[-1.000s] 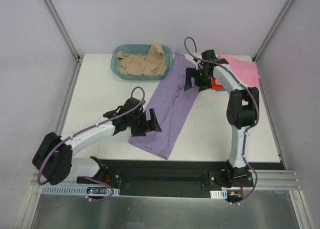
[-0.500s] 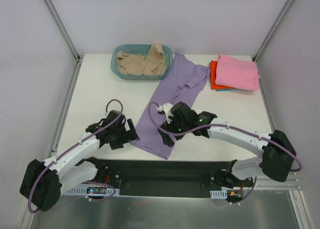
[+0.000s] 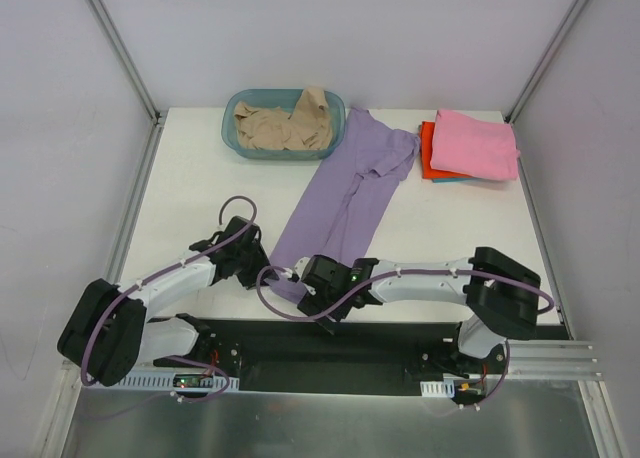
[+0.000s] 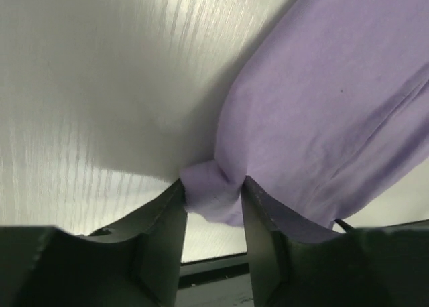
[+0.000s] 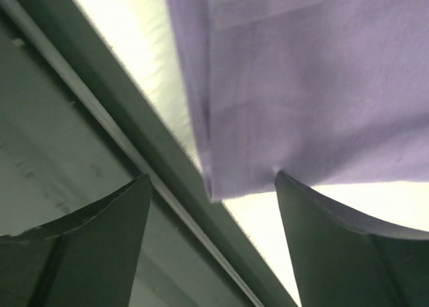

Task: Fold and stack the t-shirts
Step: Fold the tshirt

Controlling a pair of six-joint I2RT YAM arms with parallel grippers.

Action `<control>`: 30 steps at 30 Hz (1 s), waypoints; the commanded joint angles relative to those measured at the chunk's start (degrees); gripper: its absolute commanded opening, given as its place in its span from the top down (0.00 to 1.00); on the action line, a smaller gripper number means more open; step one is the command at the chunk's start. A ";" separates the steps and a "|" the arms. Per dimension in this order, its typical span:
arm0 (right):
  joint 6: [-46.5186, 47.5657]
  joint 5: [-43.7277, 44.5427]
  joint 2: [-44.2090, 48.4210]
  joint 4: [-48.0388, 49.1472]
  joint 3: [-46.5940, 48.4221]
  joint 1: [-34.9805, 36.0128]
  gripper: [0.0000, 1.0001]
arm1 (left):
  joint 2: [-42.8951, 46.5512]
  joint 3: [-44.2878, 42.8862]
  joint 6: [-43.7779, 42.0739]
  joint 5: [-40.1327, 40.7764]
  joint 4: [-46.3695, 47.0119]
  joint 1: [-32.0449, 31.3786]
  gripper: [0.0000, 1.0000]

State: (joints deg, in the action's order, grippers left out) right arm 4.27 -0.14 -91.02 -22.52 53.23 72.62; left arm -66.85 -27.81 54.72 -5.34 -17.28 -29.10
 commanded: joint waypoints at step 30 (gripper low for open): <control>-9.46 -11.91 16.05 -2.52 -1.11 -4.57 0.99 | 30.60 2.68 1.80 0.26 1.76 0.45 1.00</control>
State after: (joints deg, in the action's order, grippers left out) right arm -4.10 -13.30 -76.66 -19.81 51.90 73.06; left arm -28.12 -19.84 59.51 -3.97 -26.30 -28.77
